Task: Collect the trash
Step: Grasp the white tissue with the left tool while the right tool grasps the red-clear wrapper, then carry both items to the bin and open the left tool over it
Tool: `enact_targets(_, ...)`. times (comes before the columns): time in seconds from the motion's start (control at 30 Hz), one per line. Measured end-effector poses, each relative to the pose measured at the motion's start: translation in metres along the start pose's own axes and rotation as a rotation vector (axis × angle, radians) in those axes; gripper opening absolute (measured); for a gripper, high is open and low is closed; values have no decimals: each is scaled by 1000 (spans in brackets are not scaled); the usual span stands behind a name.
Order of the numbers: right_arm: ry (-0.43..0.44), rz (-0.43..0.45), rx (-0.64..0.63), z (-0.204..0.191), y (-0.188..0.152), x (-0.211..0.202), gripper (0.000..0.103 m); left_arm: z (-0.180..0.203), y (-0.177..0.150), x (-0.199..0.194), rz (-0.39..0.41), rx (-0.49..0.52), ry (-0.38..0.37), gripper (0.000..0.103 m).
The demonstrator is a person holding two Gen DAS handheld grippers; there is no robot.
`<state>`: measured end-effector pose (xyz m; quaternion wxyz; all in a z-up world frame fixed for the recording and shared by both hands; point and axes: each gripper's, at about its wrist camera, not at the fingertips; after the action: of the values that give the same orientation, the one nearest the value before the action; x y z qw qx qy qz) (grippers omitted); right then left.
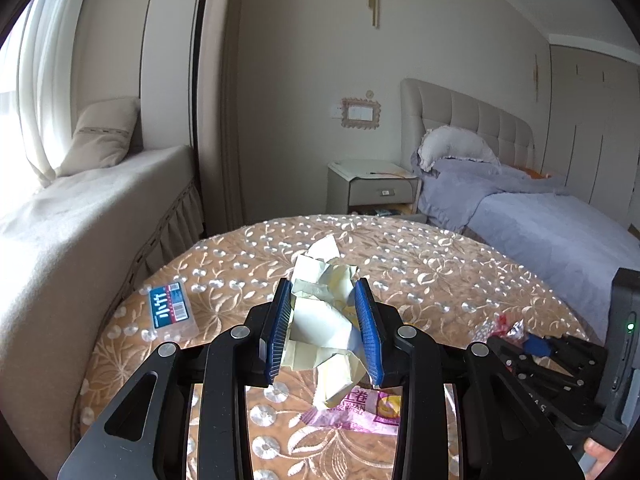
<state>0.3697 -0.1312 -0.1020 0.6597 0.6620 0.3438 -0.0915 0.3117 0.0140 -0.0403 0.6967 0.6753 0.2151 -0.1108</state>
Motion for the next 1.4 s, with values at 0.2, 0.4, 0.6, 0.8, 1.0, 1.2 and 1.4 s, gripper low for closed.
enact_targets(0.2,-44,185,-7,11,15,-70,31,27,2,-24,36,26,-59,32)
enact_targets(0.4,-92,279,5,32,10,-129,31,73,0,-49,62,71,-166,32)
enact_targets(0.6,-175,325,28,59,-12,-170,31,128,-12,-70,69,137,-276,32)
enact_targets(0.8,-287,358,64,94,-40,-213,31,185,-32,-87,57,195,-403,32)
enact_targets(1.0,-402,367,123,133,-74,-250,31,248,-53,-100,33,263,-537,32)
enact_targets(1.2,-508,369,190,172,-108,-279,31,314,-77,-112,6,345,-645,32)
enact_targets(1.4,-593,363,259,209,-139,-296,31,372,-101,-116,-33,423,-711,32)
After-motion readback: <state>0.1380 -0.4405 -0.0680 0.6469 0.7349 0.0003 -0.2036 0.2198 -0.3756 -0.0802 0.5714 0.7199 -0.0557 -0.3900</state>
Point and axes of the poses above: each gripper's, at about its wrist camera, not at the fingertips, and x roughly the way its jaws point, z to its right, y to its top, and after that the axes turned 2 degrees about x, right-handed
